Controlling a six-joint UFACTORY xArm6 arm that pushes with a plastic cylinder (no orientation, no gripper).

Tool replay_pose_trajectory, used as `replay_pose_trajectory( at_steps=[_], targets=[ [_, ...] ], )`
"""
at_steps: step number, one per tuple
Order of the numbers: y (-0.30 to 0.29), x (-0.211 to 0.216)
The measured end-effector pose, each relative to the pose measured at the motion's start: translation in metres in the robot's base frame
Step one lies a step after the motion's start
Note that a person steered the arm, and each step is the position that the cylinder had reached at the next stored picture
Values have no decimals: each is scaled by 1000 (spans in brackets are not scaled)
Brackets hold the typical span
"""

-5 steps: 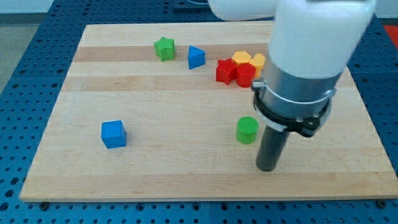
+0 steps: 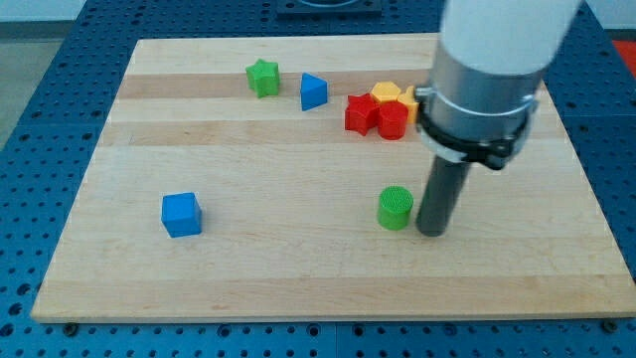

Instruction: Move green circle below to the green star

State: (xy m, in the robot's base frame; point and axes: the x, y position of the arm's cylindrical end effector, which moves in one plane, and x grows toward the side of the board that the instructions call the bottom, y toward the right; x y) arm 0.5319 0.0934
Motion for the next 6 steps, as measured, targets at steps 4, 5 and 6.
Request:
replay_pose_trajectory(
  at_steps=[4, 5, 6],
  targets=[
    [-37, -51],
    [-43, -68],
    [-61, -81]
  ],
)
